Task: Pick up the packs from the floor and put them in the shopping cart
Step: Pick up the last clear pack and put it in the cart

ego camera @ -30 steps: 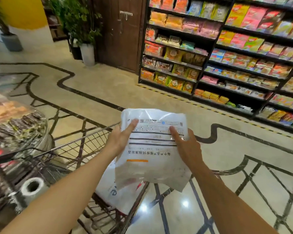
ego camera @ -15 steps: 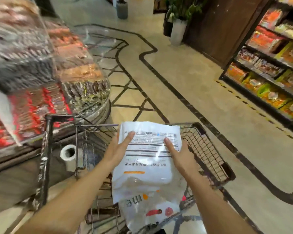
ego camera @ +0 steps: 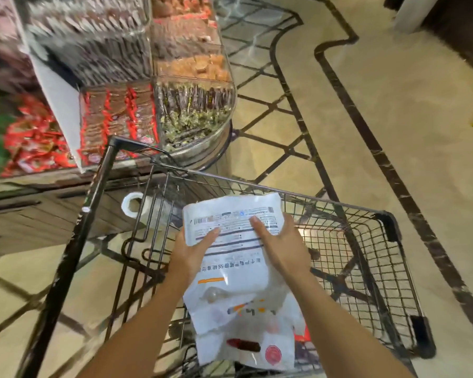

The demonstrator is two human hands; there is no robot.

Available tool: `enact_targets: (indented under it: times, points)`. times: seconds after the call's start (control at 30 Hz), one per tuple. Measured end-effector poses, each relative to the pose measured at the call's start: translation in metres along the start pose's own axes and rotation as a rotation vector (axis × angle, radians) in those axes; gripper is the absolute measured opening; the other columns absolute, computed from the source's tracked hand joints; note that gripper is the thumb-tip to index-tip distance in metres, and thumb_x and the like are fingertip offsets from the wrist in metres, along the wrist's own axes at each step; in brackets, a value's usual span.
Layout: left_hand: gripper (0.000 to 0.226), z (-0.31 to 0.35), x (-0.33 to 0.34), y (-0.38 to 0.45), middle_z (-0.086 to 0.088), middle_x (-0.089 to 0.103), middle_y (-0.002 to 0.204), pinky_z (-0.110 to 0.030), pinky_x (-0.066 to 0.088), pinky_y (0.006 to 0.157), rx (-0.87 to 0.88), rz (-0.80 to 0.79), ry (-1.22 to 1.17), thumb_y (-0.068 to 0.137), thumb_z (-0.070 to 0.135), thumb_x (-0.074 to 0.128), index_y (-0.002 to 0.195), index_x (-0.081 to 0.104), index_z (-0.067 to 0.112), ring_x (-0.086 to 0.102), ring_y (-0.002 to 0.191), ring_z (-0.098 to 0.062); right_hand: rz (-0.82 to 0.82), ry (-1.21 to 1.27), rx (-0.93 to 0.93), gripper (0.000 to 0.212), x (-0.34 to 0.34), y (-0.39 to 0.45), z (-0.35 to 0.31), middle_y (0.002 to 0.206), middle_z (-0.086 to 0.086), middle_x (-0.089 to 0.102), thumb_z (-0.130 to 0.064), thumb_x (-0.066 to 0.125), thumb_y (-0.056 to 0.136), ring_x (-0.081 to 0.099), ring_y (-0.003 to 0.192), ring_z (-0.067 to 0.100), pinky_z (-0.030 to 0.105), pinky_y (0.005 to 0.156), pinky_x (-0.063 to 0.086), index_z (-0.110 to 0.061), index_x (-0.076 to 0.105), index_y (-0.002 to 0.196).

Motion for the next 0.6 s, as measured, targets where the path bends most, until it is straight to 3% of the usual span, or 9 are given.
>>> enact_targets:
  times: [0.1,0.23,0.37,0.47,0.53,0.6]
  points:
    - [0.082,-0.005,-0.001,0.005,-0.005,0.080,0.110,-0.048,0.066,0.077,-0.022,0.049,-0.005,0.061,0.055,0.094,0.129,0.064,0.021,0.080,0.091,-0.025,0.009,-0.005,-0.005,0.111,0.004,0.008,-0.001,0.132,0.000,0.067,-0.107,0.035,0.062,0.067,0.115,0.032,0.051,0.099,0.053,-0.038,0.039,0.148]
    - [0.072,-0.003,-0.008,0.013,-0.002,0.079,0.109,-0.024,0.061,0.057,-0.014,0.054,0.070,0.069,0.051,0.091,0.129,0.064,0.022,0.080,0.082,-0.015,0.008,0.004,0.002,0.108,0.012,0.012,-0.001,0.137,0.003,0.064,-0.102,0.040,0.067,0.064,0.120,0.033,0.049,0.100,0.051,-0.034,0.038,0.151]
    - [0.051,0.003,-0.008,0.009,0.001,0.079,0.105,-0.018,0.056,0.052,-0.006,0.039,0.135,0.083,0.046,0.084,0.125,0.064,0.026,0.078,0.073,-0.008,-0.053,0.023,0.017,0.098,0.014,0.010,-0.002,0.135,0.004,0.062,-0.096,0.044,0.074,0.062,0.121,0.035,0.049,0.100,0.050,-0.034,0.036,0.149]
    - [0.062,0.009,-0.010,0.000,0.003,0.076,0.111,-0.032,0.059,0.069,0.038,0.079,0.215,0.081,0.060,0.080,0.128,0.059,0.026,0.076,0.091,-0.018,-0.095,0.015,0.022,0.096,0.009,0.008,-0.006,0.135,0.008,0.060,-0.093,0.046,0.077,0.060,0.121,0.037,0.050,0.100,0.049,-0.032,0.032,0.150]
    - [0.066,0.017,-0.011,-0.009,0.004,0.075,0.110,-0.036,0.060,0.077,0.133,0.109,0.340,0.082,0.067,0.074,0.131,0.054,0.028,0.074,0.098,-0.021,-0.113,-0.006,0.016,0.111,0.005,0.002,-0.009,0.139,0.010,0.058,-0.100,0.040,0.068,0.058,0.125,0.038,0.051,0.103,0.047,-0.033,0.026,0.155]
    - [0.087,0.023,-0.012,-0.018,0.002,0.068,0.129,-0.046,0.057,0.094,0.204,0.121,0.535,0.077,0.087,0.057,0.146,0.043,0.036,0.067,0.117,-0.026,-0.125,-0.032,0.008,0.124,0.001,-0.006,-0.007,0.142,0.012,0.056,-0.107,0.032,0.056,0.055,0.128,0.039,0.052,0.105,0.046,-0.038,0.018,0.159]
Point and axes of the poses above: each hand's wrist, its own y-axis towards the middle knuckle, its own x-axis out of the palm, z = x × y, the point moved 5 cm from there along y, towards the middle knuckle
